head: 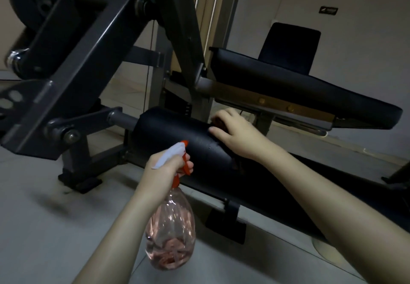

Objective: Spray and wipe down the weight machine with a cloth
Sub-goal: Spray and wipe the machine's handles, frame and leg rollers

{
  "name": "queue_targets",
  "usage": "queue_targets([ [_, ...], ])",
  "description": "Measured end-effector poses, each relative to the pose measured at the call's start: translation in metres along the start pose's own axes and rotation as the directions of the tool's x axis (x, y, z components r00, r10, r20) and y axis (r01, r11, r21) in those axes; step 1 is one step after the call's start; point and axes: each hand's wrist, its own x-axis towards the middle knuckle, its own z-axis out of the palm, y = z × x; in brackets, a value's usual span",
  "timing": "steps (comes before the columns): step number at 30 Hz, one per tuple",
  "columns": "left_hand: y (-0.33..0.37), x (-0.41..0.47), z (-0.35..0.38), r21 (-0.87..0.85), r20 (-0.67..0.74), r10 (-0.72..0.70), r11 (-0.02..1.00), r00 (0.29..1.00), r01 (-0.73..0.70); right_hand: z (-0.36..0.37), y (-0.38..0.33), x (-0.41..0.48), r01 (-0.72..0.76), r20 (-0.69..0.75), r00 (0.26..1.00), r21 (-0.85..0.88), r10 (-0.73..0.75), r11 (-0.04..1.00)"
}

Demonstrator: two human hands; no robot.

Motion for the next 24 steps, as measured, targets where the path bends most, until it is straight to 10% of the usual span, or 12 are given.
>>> queue_targets([
  [24, -0.008, -0.007, -0.053, 0.182, 0.011, -0.027, 0.983, 1.000, 0.025, 0.057, -0.101, 0.087, 0.130, 0.023, 0.991, 0.002, -0.130, 0.991],
])
